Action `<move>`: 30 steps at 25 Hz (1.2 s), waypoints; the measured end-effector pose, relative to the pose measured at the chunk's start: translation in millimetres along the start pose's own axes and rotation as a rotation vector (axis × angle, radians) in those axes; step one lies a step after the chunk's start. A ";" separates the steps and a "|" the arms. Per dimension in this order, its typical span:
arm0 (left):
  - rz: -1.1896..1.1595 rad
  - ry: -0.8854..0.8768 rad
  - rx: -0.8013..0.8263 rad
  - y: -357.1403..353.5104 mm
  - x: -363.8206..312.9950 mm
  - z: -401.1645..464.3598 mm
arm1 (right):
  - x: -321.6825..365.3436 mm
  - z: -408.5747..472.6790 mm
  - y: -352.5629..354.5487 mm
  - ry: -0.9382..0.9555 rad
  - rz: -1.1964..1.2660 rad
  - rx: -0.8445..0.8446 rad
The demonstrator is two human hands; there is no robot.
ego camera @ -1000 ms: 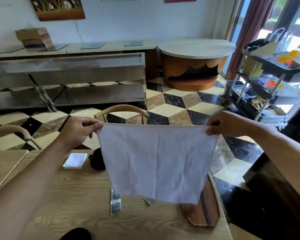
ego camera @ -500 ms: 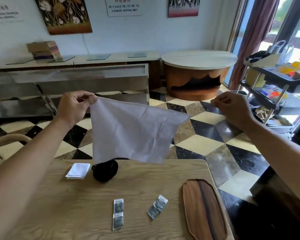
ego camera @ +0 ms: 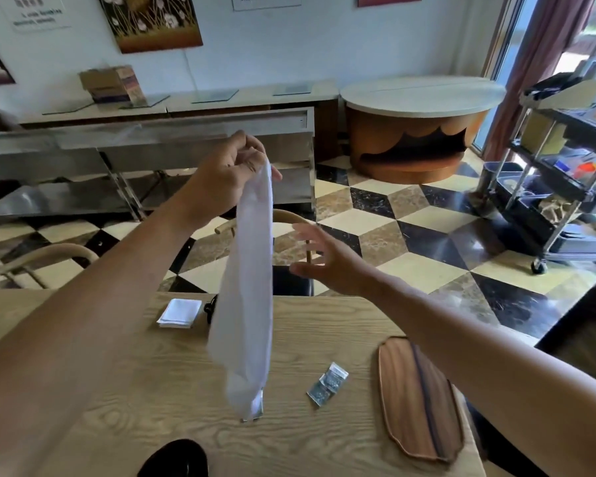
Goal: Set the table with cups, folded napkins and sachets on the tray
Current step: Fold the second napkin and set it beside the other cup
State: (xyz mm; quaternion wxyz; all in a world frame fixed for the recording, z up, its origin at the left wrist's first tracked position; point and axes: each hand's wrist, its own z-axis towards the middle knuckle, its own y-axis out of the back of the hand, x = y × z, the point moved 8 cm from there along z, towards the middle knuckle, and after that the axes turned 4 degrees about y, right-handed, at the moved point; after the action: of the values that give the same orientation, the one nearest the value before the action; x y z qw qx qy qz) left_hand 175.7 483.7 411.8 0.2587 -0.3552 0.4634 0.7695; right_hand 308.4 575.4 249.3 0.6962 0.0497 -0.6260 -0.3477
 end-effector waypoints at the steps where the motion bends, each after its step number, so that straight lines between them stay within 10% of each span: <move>1: -0.080 0.000 0.008 -0.9 -3.0 -1.8 | 5.9 1.9 -11.3 0.026 -0.011 0.045; 10: -0.711 0.029 0.085 -11.0 -3.3 -22.2 | -7.1 -12.7 -11.2 0.012 0.116 0.024; 19: -0.509 0.073 -0.089 9.6 10.1 -29.7 | -96.6 -83.3 11.0 -0.266 -0.128 0.075; 30: -0.101 0.360 -0.350 58.9 120.6 -46.7 | -107.2 -134.9 126.9 -0.260 0.502 -0.545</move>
State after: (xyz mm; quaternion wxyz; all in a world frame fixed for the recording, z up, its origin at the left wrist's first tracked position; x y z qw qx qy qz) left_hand 73.2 424.5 333.3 0.1449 -0.5485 0.3431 0.7486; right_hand 486.9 680.2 195.1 0.6624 -0.3360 -0.5864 -0.3232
